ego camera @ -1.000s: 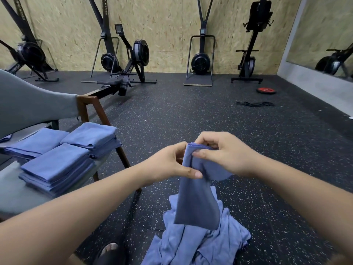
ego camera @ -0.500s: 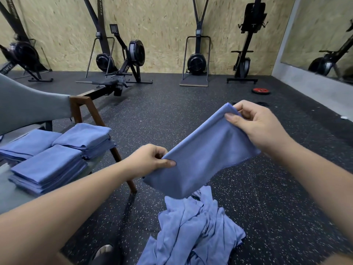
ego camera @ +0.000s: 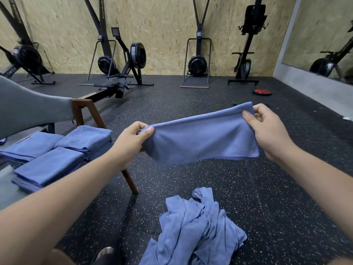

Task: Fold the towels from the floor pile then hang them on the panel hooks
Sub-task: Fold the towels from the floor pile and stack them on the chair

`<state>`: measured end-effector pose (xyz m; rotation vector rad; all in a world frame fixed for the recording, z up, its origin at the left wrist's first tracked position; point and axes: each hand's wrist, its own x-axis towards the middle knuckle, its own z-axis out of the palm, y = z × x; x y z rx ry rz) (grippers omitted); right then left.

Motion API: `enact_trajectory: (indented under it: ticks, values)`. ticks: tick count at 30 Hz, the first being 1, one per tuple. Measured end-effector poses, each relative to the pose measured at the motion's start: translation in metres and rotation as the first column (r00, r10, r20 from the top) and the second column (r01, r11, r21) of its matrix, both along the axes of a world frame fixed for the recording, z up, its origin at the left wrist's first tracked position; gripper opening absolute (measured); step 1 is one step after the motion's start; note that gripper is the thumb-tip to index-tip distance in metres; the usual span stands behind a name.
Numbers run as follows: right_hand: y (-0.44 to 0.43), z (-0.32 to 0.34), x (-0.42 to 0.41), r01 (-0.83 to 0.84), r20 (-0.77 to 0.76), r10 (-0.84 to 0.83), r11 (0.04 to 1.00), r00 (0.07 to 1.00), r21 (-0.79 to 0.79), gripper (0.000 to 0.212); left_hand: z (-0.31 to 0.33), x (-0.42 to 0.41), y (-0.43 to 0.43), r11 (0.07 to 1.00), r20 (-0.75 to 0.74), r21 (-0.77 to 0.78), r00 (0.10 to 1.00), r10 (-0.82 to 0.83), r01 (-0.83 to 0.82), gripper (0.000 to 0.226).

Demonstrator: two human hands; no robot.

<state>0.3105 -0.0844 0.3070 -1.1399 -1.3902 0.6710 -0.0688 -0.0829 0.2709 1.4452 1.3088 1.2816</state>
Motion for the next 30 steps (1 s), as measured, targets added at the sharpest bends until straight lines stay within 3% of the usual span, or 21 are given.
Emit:
enact_trajectory:
  ticks: [4,7,10,16,20,26,30]
  values:
    - [0.001,-0.001,0.000,0.056,-0.007,-0.055,0.998,0.998,0.032,0.025,0.013,0.007,-0.001,0.991,0.232,0.022,0.965,0.125,-0.133,0.031]
    - [0.000,-0.001,-0.001,0.113,0.046,-0.116,0.992,0.992,0.061,0.029,0.020,0.013,0.000,0.974,0.261,0.030,0.942,0.210,-0.225,0.035]
    - [-0.001,-0.001,-0.003,0.148,0.074,-0.153,0.986,0.985,0.078,0.030,0.021,0.015,0.000,0.947,0.199,0.154,0.948,0.249,-0.281,0.036]
    - [-0.001,-0.001,-0.003,0.167,0.073,-0.171,0.984,0.983,0.053,0.030,0.020,0.009,-0.002,0.865,-0.113,0.343,0.898,0.424,-0.366,0.042]
    - [0.001,-0.008,-0.006,0.166,0.071,-0.163,0.985,0.984,-0.042,0.033,0.010,0.012,0.000,0.878,-0.146,0.234,0.878,0.457,-0.418,0.051]
    - [-0.013,-0.016,-0.038,0.088,0.144,-0.067,0.986,0.987,-0.143,0.026,-0.003,0.028,-0.002,0.970,-0.203,0.011,0.949,0.241,-0.244,0.054]
    - [-0.027,-0.020,-0.067,0.010,0.240,0.030,0.987,0.970,-0.162,0.030,-0.003,0.047,-0.012,0.983,-0.192,-0.026,0.966,0.173,-0.182,0.040]
